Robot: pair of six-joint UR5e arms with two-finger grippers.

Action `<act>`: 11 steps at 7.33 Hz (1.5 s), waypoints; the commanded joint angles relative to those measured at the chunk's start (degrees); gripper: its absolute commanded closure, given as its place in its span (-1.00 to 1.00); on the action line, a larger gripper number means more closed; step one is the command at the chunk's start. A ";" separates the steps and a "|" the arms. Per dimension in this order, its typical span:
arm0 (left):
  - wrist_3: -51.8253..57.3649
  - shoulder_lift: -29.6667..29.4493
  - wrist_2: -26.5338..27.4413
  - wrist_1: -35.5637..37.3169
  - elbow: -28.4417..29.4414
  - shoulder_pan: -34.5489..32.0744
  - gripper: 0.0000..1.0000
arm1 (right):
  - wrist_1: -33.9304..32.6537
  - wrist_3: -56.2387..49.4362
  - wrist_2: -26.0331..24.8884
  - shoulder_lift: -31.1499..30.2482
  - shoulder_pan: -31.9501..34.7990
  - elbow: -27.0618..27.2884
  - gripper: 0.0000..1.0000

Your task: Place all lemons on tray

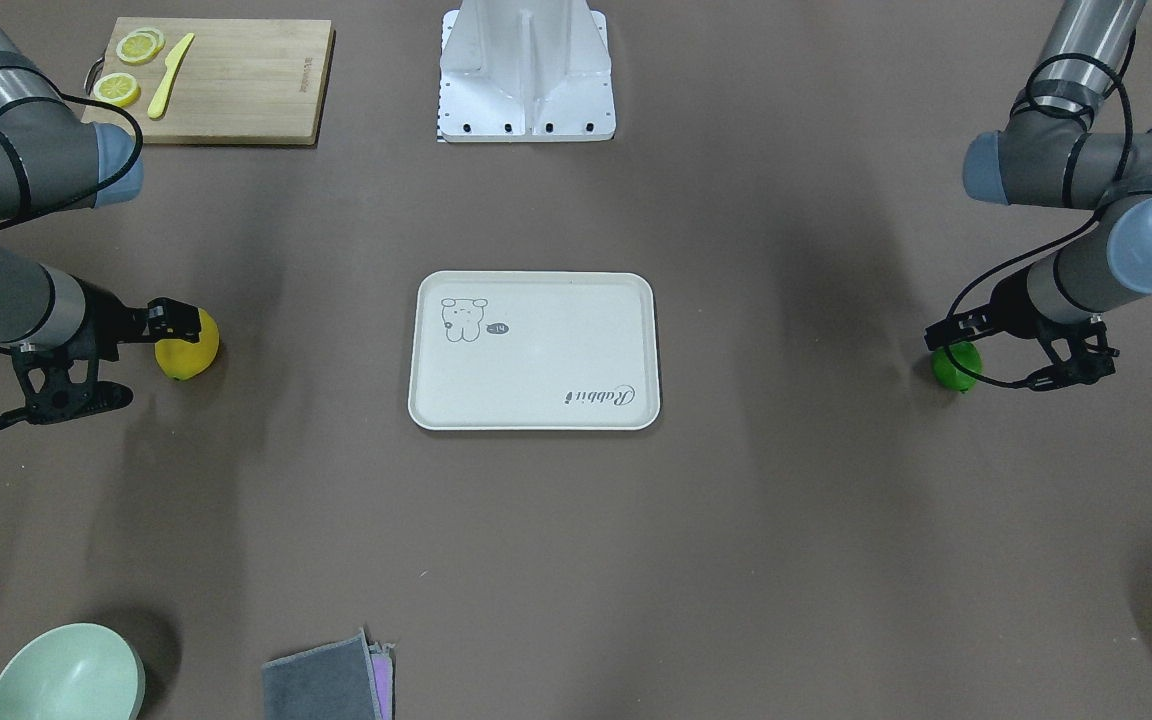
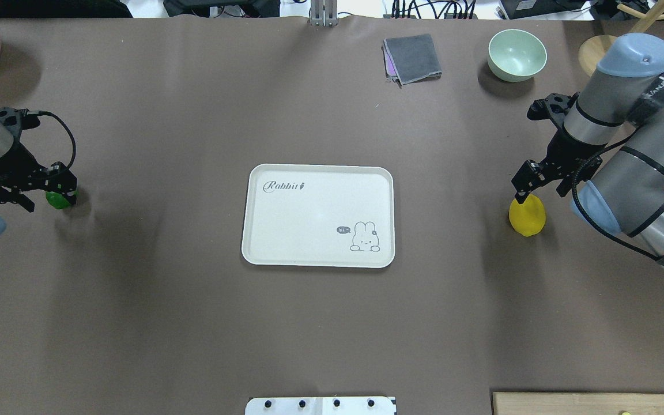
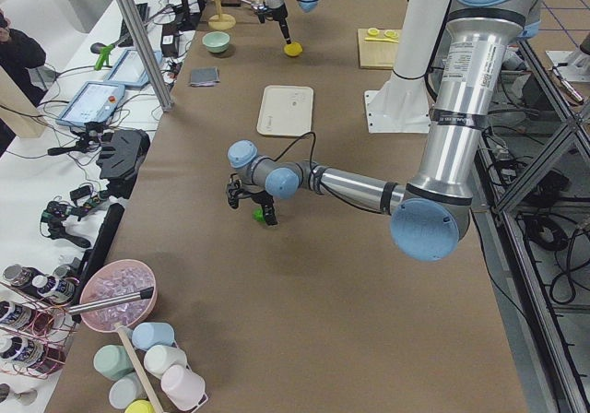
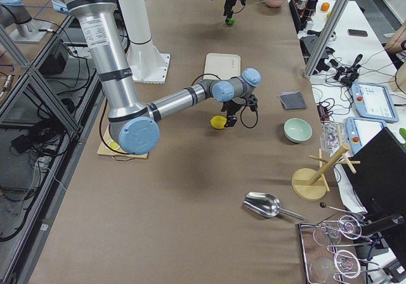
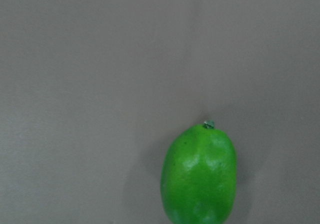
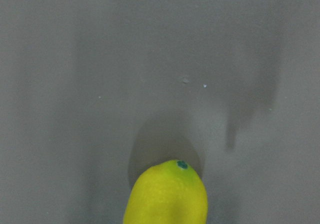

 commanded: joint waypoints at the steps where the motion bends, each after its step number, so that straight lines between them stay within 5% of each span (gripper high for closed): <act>1: -0.16 -0.60 0.03 -0.42 0.50 0.46 0.27 | 0.00 -0.05 0.10 0.22 -1.23 -0.75 -0.99; 2: 0.45 -0.60 -0.06 -0.50 0.50 0.46 0.99 | -0.09 -0.14 0.19 0.22 -1.59 -1.01 -0.98; 7: 0.81 -0.60 -0.94 4.04 -2.91 -0.33 1.00 | -0.09 -0.75 0.10 0.39 -3.52 -3.82 -0.95; 8: 0.81 -0.68 -1.03 8.59 -6.23 -0.59 1.00 | -0.09 -1.28 0.10 0.48 -3.52 -4.35 -0.75; 11: 0.89 -0.95 -1.03 17.04 -15.54 -2.09 1.00 | -0.09 -1.54 2.37 2.24 -3.17 -4.97 0.69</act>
